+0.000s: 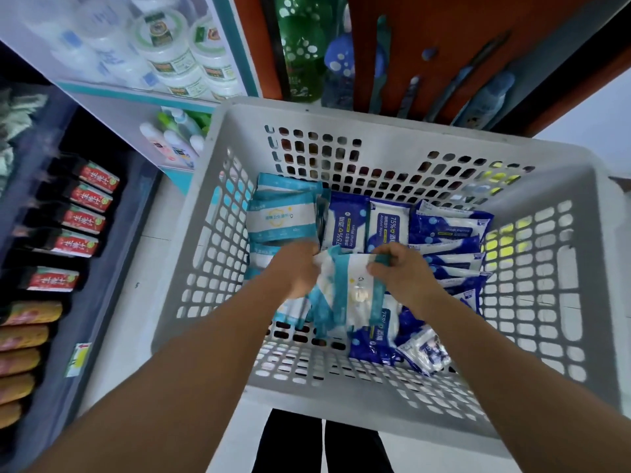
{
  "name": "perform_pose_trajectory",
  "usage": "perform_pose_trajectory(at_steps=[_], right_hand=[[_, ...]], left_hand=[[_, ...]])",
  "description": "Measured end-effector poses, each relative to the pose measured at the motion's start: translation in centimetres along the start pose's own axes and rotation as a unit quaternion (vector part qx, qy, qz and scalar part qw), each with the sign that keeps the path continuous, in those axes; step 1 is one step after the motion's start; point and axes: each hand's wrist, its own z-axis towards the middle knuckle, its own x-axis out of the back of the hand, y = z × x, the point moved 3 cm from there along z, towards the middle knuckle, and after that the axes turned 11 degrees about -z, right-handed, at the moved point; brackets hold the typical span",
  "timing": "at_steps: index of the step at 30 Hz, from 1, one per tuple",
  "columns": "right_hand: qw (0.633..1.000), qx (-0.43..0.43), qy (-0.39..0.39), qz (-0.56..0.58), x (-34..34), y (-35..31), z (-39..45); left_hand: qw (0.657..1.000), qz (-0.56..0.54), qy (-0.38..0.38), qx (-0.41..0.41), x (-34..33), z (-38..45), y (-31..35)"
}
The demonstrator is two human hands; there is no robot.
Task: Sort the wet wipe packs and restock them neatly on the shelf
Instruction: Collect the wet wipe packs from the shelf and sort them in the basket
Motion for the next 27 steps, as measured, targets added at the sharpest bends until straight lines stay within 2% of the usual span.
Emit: perform_pose_trajectory(at_steps=[3,8,11,13,16,18,19,21,24,27], right_hand=[[1.0,0.008,0.019,0.009,-0.7,-2.1,0.9],[0.996,0.053,0.065,-0.035,-2.0,-5.3,2.7],[0.993,0.09,0.062,-0.052,-3.3,-6.7,3.7],[0.992,0.108,0.049,-0.047,-4.3,-7.6,4.0],[0.989,0.147,0.005,-0.023,-6.0,-9.2,4.0],[0.986,0.163,-0.018,0.016,-6.7,-9.9,3.9],[0.987,0.158,-0.02,0.021,-6.8,-9.9,3.9],[0.991,0.133,-0.03,-0.005,-6.6,-9.2,4.1],[0.982,0.086,-0.085,-0.148,-6.8,-6.8,4.8],[0.979,0.075,-0.08,-0.173,-7.1,-5.8,5.0]], left_hand=[[0.993,-0.044,0.096,0.042,2.5,-0.3,-1.0],[0.957,-0.116,0.232,0.132,3.9,-1.3,-2.5],[0.962,-0.047,0.232,0.139,3.4,-1.8,-2.5],[0.972,0.025,0.217,0.087,2.8,-1.9,-2.1],[0.982,0.076,0.173,-0.012,2.2,-1.5,-2.1],[0.976,0.121,0.177,-0.029,2.6,-0.9,-2.4],[0.973,0.138,0.182,-0.012,3.0,-0.7,-2.5],[0.975,0.097,0.194,0.042,3.7,-0.6,-2.8],[0.973,-0.022,0.21,0.091,4.0,-0.6,-3.8],[0.972,-0.031,0.202,0.114,3.9,-0.8,-4.1]])
